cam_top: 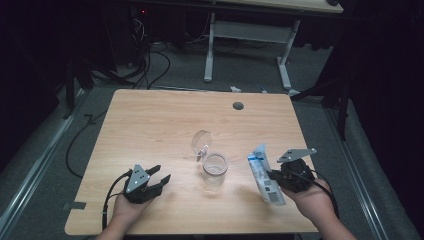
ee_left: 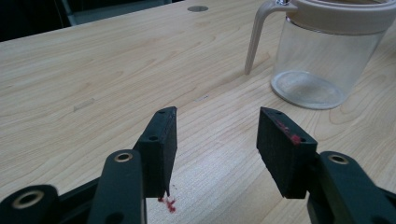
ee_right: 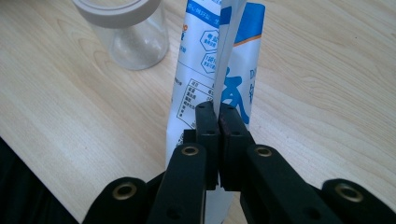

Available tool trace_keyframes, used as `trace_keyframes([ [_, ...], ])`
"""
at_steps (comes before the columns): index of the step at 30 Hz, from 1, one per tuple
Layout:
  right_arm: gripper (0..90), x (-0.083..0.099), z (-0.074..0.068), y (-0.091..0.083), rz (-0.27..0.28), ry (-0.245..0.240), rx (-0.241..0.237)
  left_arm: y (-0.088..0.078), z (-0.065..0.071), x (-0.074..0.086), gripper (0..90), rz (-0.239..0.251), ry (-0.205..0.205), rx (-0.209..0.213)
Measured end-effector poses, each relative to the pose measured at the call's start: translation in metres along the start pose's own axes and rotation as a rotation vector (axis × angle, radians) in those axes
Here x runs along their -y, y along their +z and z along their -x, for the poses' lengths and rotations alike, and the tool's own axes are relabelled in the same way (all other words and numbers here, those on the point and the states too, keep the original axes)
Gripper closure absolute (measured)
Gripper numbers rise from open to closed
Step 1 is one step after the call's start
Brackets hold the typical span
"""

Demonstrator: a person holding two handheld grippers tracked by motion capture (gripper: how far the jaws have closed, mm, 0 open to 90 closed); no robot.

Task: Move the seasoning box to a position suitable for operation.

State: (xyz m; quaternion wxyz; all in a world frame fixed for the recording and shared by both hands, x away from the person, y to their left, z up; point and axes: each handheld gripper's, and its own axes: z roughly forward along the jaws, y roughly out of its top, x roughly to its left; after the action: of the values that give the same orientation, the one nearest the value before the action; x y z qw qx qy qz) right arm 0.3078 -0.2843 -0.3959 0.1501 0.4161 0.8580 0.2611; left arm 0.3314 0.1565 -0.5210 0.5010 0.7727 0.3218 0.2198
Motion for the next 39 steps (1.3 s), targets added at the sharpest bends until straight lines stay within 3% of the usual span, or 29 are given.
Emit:
trace_keyframes([
  [8,89.8,-0.010,-0.003,-0.006,-0.053,-0.043,0.012,0.000,0.000,0.000,48.2,0.003,0.000,0.002],
  [32,90.0,-0.015,-0.002,-0.003,-0.184,-0.055,-0.027,0.001,0.003,0.000,48.1,-0.003,0.007,0.012],
  [39,90.0,-0.019,-0.003,-0.003,-0.220,-0.061,-0.031,0.002,0.010,-0.001,47.0,-0.010,0.029,0.028],
])
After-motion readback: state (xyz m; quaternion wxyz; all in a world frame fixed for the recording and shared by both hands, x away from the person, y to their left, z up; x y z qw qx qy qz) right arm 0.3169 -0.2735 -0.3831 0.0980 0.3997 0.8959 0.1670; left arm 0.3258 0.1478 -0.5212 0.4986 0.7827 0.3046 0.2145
